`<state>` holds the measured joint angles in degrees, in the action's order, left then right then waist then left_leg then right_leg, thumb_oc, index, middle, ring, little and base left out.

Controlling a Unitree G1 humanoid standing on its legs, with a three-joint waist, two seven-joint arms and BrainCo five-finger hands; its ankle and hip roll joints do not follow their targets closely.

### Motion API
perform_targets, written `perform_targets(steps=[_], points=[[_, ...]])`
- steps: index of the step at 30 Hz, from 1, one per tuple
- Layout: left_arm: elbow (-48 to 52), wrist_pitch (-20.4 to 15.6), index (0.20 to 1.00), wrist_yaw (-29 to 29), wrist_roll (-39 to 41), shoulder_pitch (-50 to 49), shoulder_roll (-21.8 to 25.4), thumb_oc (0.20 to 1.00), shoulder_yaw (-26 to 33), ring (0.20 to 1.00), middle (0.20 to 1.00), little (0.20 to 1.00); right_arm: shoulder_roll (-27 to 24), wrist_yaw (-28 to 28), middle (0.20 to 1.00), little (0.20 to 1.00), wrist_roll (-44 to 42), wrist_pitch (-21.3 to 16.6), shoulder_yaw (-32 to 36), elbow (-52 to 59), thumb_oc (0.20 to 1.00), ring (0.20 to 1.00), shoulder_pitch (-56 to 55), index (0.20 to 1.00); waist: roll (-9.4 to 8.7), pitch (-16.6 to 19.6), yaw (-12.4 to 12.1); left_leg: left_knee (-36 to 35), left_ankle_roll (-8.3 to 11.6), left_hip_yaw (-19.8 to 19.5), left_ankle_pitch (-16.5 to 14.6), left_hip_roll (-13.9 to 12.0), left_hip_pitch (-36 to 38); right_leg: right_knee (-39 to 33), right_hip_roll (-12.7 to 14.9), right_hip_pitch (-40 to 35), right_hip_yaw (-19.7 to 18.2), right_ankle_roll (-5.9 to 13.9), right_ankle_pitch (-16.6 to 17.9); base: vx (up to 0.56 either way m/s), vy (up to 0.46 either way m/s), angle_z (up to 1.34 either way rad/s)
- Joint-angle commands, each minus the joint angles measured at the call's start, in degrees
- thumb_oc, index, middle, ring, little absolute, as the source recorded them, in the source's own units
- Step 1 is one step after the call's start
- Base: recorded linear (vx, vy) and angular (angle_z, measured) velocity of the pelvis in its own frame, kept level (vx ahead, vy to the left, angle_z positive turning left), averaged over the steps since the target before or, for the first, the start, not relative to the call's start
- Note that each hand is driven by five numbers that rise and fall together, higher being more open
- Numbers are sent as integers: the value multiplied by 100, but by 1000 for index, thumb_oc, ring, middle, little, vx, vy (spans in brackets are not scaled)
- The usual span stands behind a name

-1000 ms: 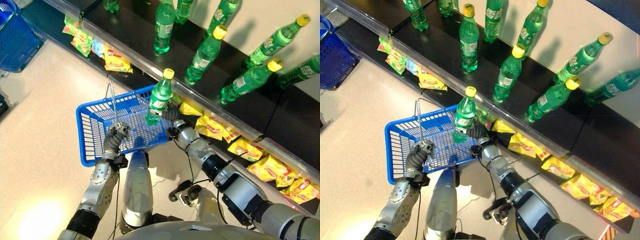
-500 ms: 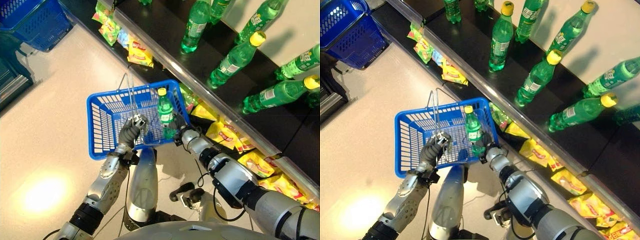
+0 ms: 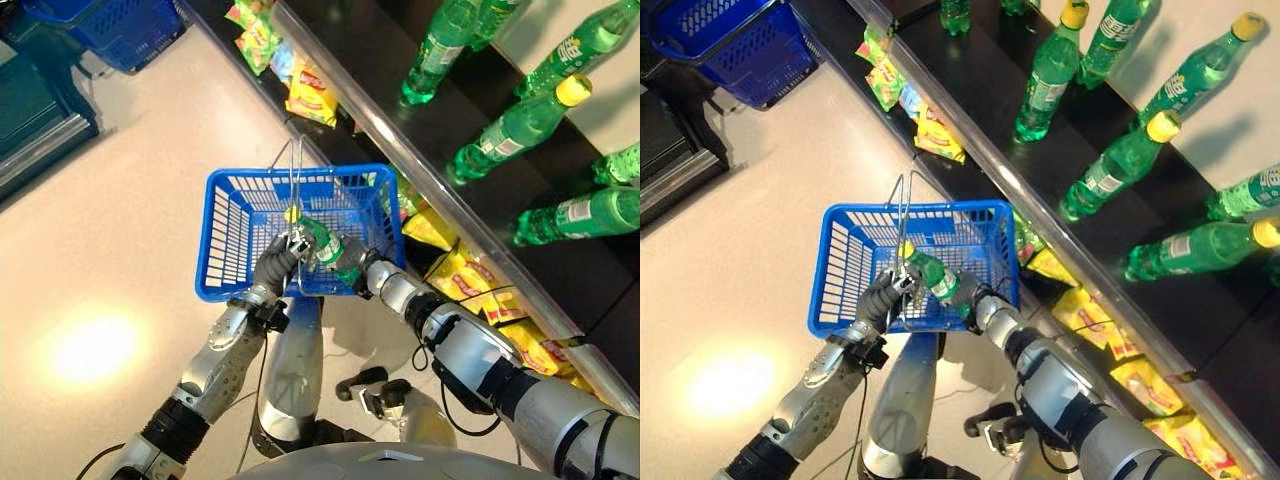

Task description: Pick up the snacks into the basket

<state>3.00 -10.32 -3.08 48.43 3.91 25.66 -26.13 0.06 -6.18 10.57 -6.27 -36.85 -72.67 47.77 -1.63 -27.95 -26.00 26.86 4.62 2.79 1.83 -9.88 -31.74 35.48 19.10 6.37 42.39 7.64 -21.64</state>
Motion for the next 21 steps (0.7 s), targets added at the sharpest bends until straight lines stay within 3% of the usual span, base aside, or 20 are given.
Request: perform_targets(steps=[1,4,6,21], points=[[1270,-327,200,-375,114,336,-149,200,-296,200,200,200,434,64,200,200,292,-250,-17,99,200,200,298,200,341,192,-77,721,-318,183,-823,99,-56,-10,-165,926,161,-33,1086,0,12,6],[1316,-303,200,-362,155,369,-170,200,-305,200,200,200,476,22,200,200,341,-227,24,23,200,200,340,200,359,183,-79,703,-326,182,-820,112,-66,-7,-146,952,155,-30,1102,0,6,1],[1357,-306,200,-338,177,388,-167,200,-323,200,200,200,456,-91,1000,1000,475,-204,46,-30,1000,1000,407,1000,389,170,-68,701,-335,183,-820,117,-75,26,-121,978,153,-33,1090,1,15,1],[1441,-308,200,-189,163,361,-171,200,-328,200,200,200,270,-369,1000,1000,620,-25,370,-422,1000,1000,581,1000,405,86,99,772,-318,260,-839,64,-115,159,-59,1062,100,-53,1054,0,0,0]])
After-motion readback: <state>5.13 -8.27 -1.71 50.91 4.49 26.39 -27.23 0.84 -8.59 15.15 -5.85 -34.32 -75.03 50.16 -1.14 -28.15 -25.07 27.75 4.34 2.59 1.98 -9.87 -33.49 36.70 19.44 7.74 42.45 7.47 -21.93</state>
